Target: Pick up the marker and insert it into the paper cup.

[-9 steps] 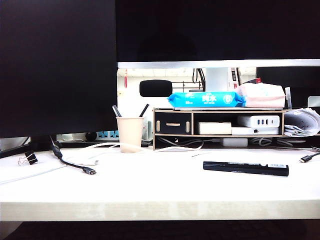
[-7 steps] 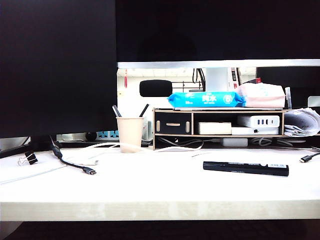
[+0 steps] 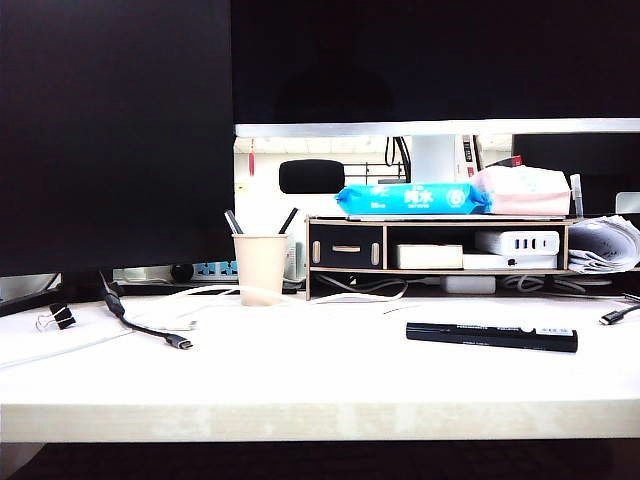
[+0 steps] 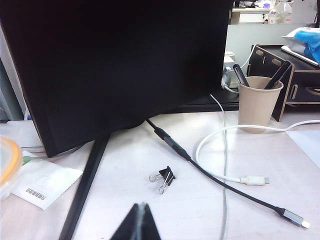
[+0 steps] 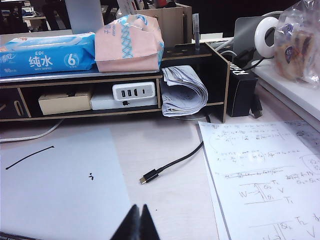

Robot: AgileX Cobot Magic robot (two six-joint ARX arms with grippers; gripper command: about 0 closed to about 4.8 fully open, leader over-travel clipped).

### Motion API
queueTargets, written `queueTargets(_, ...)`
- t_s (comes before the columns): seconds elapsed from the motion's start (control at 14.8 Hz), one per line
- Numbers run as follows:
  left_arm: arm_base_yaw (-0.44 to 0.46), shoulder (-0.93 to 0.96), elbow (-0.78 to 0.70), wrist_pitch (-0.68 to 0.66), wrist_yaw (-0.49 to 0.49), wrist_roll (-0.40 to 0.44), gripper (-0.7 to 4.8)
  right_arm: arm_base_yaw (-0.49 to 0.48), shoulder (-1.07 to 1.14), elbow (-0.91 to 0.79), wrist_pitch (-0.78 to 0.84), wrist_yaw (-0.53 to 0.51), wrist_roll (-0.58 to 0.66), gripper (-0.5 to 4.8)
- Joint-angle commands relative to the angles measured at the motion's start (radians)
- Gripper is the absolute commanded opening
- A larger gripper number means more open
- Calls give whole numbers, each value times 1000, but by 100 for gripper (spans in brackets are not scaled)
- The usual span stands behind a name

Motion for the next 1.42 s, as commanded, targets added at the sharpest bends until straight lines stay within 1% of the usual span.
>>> queueTargets(0.07,0,0,1,8,5,7,-5,1,-1,-2,14,1,-2,-7)
queueTargets(0.2,0,0,1,8,5,7,-5,1,-1,-2,14,1,-2,-7)
queueTargets(0.47,0,0,1,8,5,7,-5,1,-1,-2,13,-47,8,-7)
queueTargets(0.54,0,0,1,9,10,6,-5,1,-1,-2,13,-81,9,-7)
queueTargets(0.61,0,0,1,14,55,6,-5,1,-1,-2,14,-128,10,-7)
queueTargets(0.67,0,0,5,14,131,8,-5,1,-1,-2,15,-217,20,-8)
queueTargets(0.74,0,0,7,14,169,8,-5,1,-1,-2,20,-279,71,-8)
queueTargets(0.88,0,0,32,6,185,-3,-5,1,-1,-2,63,-403,162,-8)
queueTargets(0.94,0,0,48,6,191,-24,-5,1,-1,3,69,-393,246,-8)
queueTargets(1.08,0,2,69,-4,204,-30,-5,1,-1,3,77,-366,313,-8)
queueTargets(1.21,0,23,89,-31,204,-38,-5,1,-1,12,86,-378,320,-9)
queueTargets(1.42,0,177,155,-30,212,-47,-5,0,20,60,89,-365,312,-9)
